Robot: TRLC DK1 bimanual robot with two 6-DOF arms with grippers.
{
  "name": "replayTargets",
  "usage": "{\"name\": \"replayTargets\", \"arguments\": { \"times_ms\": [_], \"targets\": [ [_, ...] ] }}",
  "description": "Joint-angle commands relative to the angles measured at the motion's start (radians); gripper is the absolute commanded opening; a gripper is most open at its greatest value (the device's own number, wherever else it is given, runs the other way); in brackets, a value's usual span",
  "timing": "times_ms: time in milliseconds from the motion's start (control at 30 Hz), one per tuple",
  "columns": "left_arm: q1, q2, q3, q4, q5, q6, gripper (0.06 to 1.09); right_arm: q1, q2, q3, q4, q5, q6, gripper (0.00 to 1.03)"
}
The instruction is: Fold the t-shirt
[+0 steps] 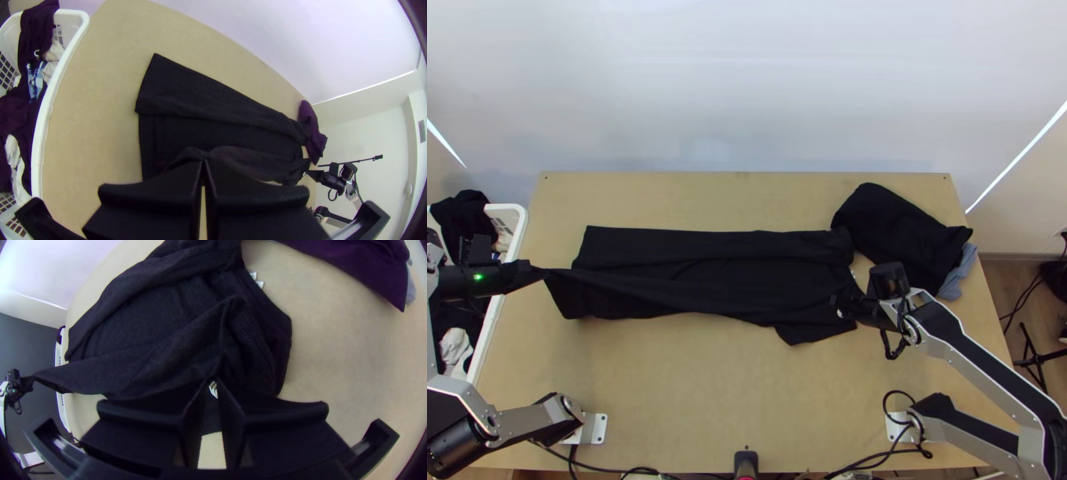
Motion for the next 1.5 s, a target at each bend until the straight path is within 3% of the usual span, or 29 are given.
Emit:
{"name": "replayTargets", "arguments": {
  "times_ms": [0,133,300,367,667,700,833,1067,1467],
  "targets": [
    [0.001,0.002,0.002,0.000,0.000,0.000,0.09,-0.001,0.004,-0.003,0.007,-0.001,-0.004,0.03],
    [0.001,-0.004,0.024,-0.001,0.003,-0.017,0.09,0.001,-0.044,0.041,-0.010,-0.001,-0.004,0.03],
    [-0.016,-0.081,0.091,0.016,0.003,-0.051,0.09,0.022,-0.150,0.237,-0.065,0.008,-0.004,0.03],
    [-0.045,-0.116,0.113,0.071,0.000,-0.109,0.09,0.036,-0.159,0.306,-0.064,0.039,-0.020,0.03],
    [-0.059,-0.150,0.122,0.229,-0.012,-0.227,0.09,0.038,-0.176,0.359,0.039,0.053,-0.084,0.03],
    [-0.059,-0.151,0.117,0.229,-0.013,-0.227,0.09,0.036,-0.176,0.342,0.038,0.054,-0.099,0.04],
    [-0.051,-0.157,0.093,0.229,-0.018,-0.212,0.09,0.038,-0.184,0.236,-0.033,0.051,-0.128,0.43],
    [-0.053,-0.170,0.056,0.230,-0.021,-0.195,0.09,0.052,-0.125,0.063,-0.061,0.051,-0.093,0.44],
    [-0.054,-0.173,0.045,0.229,-0.032,-0.191,0.09,0.048,-0.012,0.013,0.018,0.051,-0.079,0.44]
  ]
}}
